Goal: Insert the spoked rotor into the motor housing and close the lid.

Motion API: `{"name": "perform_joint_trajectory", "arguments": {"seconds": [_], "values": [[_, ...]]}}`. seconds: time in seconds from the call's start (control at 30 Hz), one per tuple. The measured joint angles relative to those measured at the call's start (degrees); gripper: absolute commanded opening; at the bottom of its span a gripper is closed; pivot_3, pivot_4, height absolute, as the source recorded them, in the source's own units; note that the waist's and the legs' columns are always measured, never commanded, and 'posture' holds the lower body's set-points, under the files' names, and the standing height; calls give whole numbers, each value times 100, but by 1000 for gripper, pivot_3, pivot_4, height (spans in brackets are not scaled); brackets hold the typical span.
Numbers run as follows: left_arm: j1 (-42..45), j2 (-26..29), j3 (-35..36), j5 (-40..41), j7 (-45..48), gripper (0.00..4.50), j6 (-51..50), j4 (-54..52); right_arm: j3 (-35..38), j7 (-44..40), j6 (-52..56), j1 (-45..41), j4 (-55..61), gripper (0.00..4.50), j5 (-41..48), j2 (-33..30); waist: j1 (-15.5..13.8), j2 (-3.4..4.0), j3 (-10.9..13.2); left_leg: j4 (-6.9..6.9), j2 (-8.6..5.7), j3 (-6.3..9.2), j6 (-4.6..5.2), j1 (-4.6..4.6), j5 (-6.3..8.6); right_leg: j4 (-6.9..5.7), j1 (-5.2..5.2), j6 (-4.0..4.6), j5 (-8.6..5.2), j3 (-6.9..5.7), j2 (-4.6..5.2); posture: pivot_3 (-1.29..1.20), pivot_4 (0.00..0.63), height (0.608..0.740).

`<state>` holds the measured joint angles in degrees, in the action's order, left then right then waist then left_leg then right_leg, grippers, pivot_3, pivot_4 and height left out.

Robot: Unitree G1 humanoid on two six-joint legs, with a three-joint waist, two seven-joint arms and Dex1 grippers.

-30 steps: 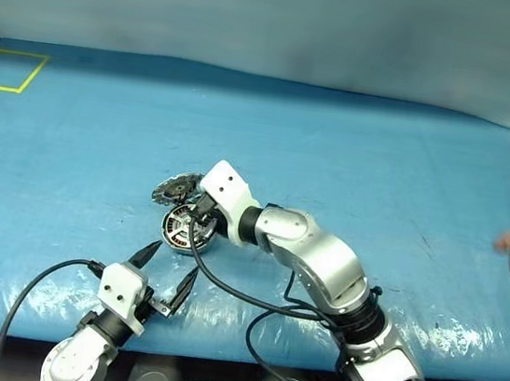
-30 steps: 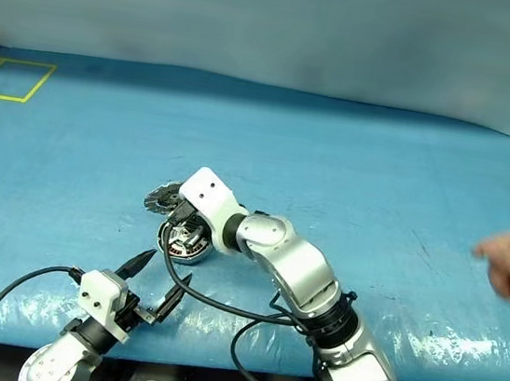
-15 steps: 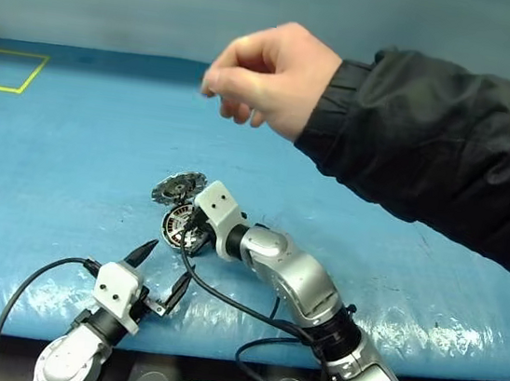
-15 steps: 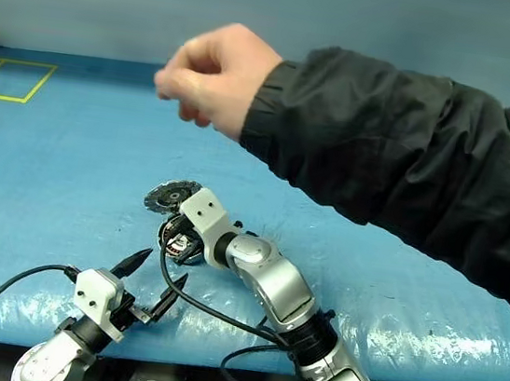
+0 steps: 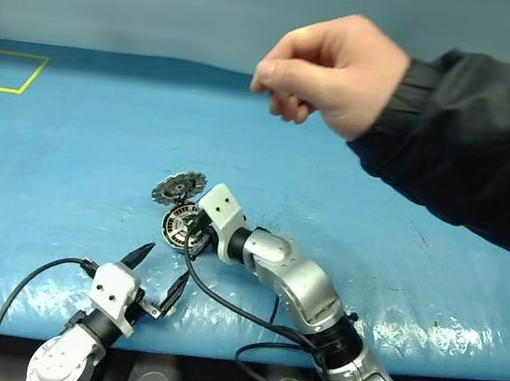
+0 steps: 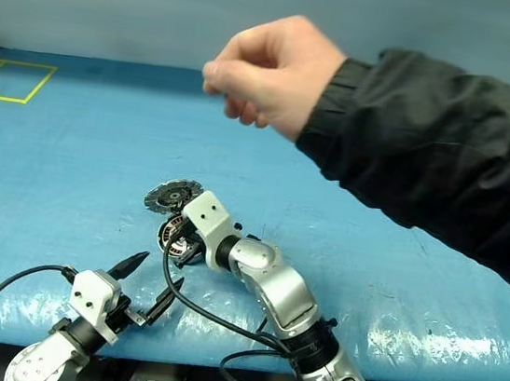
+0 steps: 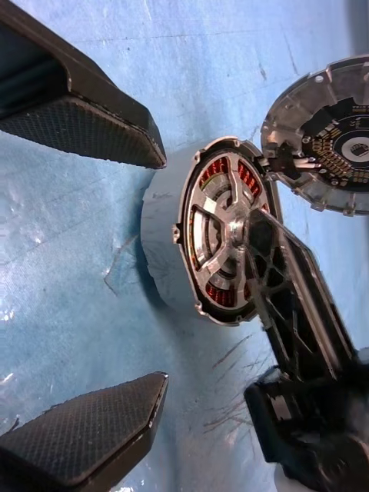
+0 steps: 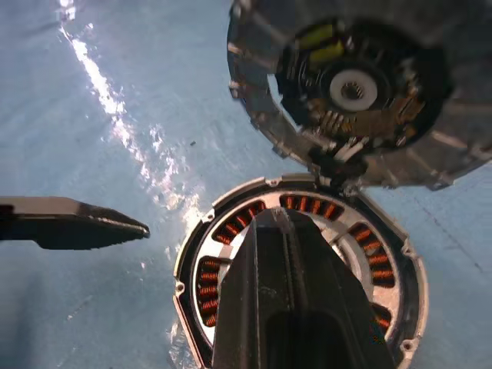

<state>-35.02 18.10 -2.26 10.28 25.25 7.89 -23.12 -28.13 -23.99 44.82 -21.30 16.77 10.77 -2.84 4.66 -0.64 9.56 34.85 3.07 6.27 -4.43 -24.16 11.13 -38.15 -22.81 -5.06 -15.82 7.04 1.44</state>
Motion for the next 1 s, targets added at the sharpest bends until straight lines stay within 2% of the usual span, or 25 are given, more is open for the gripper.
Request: {"name": "perform_joint_trajectory", "arguments": {"seconds": [0.13, 0.3, 0.47, 0.57, 0.67, 0.8, 1.0], "values": [[21, -1, 79, 35, -20, 4500, -23, -1, 481, -202, -63, 156, 812, 25, 256, -425, -30, -2, -1, -2, 0, 2, 0, 1, 0, 2, 2, 0, -1, -2, 0, 0, 150, 740], [107, 17, 438, 376, -125, 4500, -396, -176, 893, -345, -475, 952, 1186, 25, 351, -1029, -39, -4, -2, 2, 0, 0, 0, 2, 0, 1, 3, 1, -1, -1, 0, 0, 150, 740], [464, 368, 1342, 896, -161, 4500, -934, -192, 898, -359, -1509, 1902, 1261, 25, 19, -1529, -53, -5, -1, 3, 0, -1, 0, 8, 0, -1, 7, 2, -2, -1, -1, 0, 150, 740], [934, 705, 1892, 1417, -101, 4500, -1481, -77, 814, -353, -1990, 2279, 1129, 25, -173, -1594, -70, -9, -1, 19, 0, 0, 0, 13, 0, -2, 13, -2, 0, -1, -1, 0, 150, 740], [1529, 1009, 2238, 2144, 267, 3895, -1987, 241, 761, -326, -2310, 2523, 1016, 0, -289, -1541, -71, -17, 0, 25, -1, -2, 0, 36, 0, -1, 15, -3, 0, 0, 1, 0, 150, 740], [2445, 1494, 2392, 2692, 803, 2573, -2595, 964, 722, -148, -2634, 2755, 836, 0, -526, -1465, -99, -27, -2, 25, -1, 0, -1, 40, 0, -3, 19, -3, 1, -2, 0, 0, 150, 740], [4097, 1904, 2151, 2833, 1661, 479, -3190, 2239, 711, 27, -2809, 3110, 828, 0, -608, -1313, -97, -32, -1, 14, 0, 2, -1, 29, -1, -5, 33, -7, 4, -3, -4, 0, 150, 740]]}}
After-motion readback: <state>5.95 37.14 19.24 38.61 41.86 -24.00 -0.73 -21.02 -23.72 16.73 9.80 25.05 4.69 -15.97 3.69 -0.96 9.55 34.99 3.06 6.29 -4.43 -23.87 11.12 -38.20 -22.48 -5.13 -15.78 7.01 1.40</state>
